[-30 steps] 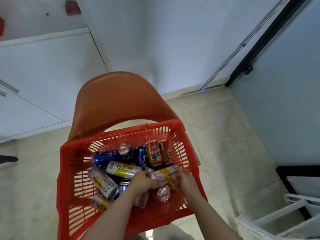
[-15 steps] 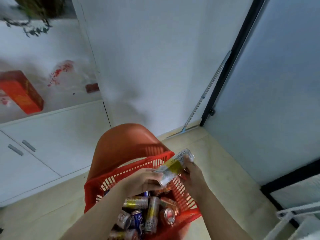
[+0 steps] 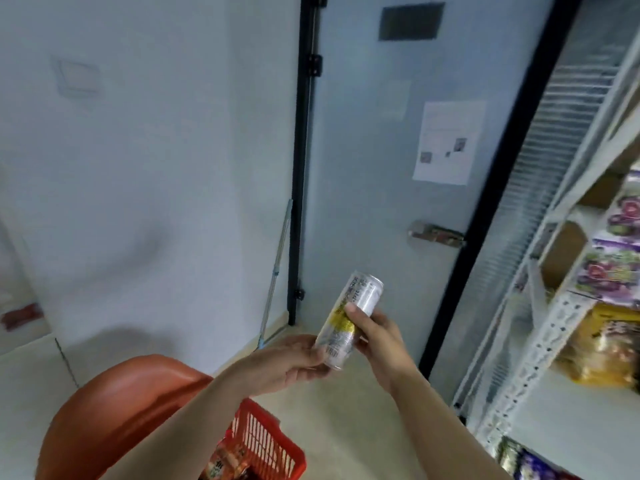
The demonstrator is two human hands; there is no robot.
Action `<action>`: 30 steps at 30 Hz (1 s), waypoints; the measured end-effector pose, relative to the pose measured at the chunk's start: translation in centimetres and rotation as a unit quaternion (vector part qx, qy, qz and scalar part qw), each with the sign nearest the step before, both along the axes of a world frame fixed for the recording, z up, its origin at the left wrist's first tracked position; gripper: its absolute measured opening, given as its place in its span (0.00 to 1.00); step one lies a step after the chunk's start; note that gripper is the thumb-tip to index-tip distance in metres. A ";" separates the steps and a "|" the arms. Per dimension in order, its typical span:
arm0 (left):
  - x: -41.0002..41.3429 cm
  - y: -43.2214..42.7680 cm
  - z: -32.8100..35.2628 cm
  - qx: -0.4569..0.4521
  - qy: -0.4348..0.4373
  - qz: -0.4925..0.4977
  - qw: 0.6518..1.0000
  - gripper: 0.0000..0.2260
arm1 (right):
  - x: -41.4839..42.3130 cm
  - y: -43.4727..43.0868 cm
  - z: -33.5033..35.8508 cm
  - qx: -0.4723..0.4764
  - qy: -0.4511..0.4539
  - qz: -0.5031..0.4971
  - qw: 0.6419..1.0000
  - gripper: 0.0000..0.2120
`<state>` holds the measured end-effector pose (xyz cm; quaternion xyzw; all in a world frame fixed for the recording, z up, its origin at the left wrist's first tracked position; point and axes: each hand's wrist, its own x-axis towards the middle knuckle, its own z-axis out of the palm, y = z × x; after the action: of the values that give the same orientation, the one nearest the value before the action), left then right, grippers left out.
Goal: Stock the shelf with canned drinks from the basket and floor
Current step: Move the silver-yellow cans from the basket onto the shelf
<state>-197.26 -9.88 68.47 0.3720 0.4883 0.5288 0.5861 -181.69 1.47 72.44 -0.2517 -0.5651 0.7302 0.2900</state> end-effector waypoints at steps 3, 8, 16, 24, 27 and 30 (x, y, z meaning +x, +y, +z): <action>5.2 4.2 4.3 0.067 0.098 -0.006 0.993 0.25 | 6.7 2.6 3.0 0.041 0.009 -0.048 0.998 0.24; 16.4 12.1 11.7 0.161 0.107 0.019 0.981 0.31 | 20.5 6.0 6.3 0.080 0.019 -0.103 0.991 0.18; 38.9 20.7 19.8 0.222 0.240 -0.156 0.932 0.28 | 41.5 9.4 9.2 0.136 -0.011 -0.153 0.979 0.16; 52.4 26.3 23.2 0.281 0.218 -0.215 0.909 0.27 | 54.2 12.3 11.8 0.142 0.011 -0.237 0.961 0.19; 55.5 29.3 24.2 0.303 0.226 -0.213 0.901 0.27 | 56.8 14.5 12.8 0.136 0.028 -0.283 0.949 0.23; 57.7 32.9 25.1 0.312 0.238 -0.212 0.895 0.34 | 58.7 17.4 13.1 0.135 0.029 -0.310 0.941 0.23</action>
<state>-139.60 22.99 93.60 0.7452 0.3324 0.4131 0.4044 -123.03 18.91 85.59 -0.3517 -0.5440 0.5278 0.5494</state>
